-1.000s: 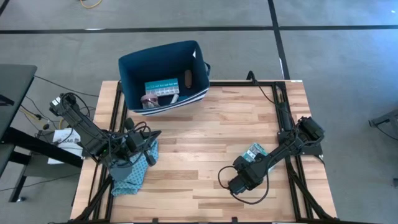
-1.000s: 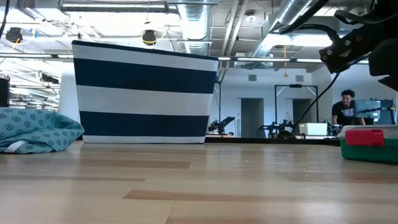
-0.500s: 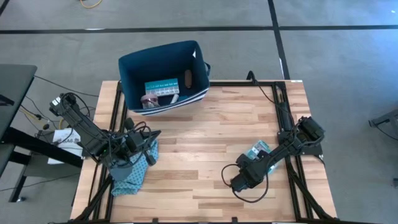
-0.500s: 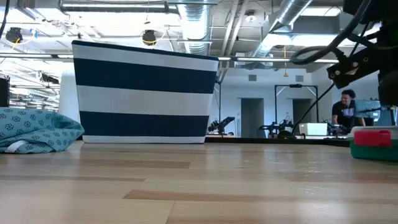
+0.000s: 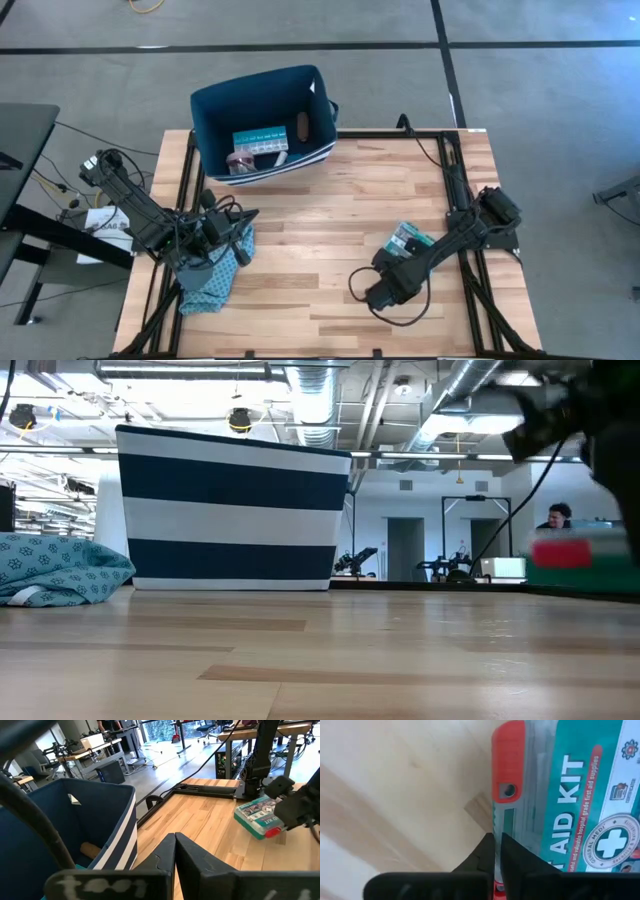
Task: Pick & place medical supplies in basket/bin
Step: Put the first aid kit into the blue bin
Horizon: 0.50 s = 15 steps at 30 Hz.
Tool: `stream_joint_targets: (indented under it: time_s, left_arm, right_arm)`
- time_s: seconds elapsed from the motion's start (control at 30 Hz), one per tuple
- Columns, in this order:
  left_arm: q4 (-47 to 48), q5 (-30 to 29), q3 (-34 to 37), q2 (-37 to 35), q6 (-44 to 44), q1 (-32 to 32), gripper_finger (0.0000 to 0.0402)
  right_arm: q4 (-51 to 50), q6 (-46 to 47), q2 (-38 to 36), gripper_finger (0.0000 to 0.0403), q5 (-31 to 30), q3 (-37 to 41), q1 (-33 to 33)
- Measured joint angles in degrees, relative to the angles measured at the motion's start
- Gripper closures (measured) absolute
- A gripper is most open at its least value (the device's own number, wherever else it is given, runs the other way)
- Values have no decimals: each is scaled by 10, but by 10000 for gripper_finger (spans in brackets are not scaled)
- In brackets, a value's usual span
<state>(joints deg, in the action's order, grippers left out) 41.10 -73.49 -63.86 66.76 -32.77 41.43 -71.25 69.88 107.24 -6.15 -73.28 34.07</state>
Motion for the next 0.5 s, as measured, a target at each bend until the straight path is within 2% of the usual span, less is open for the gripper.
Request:
stream_joint_targets:
  time_s: [0.27, 0.37, 0.5]
  left_arm:
    - [2, 11, 0, 0, -7, 0, 401]
    - [2, 23, 0, 0, -8, 0, 401]
    - [2, 38, 0, 0, -8, 0, 402]
  right_arm:
    - [-133, -61, 0, 400, -124, -164, -43]
    - [-153, -107, 0, 400, -171, -226, -72]
    - [-159, -190, 0, 401, -193, -306, -115]
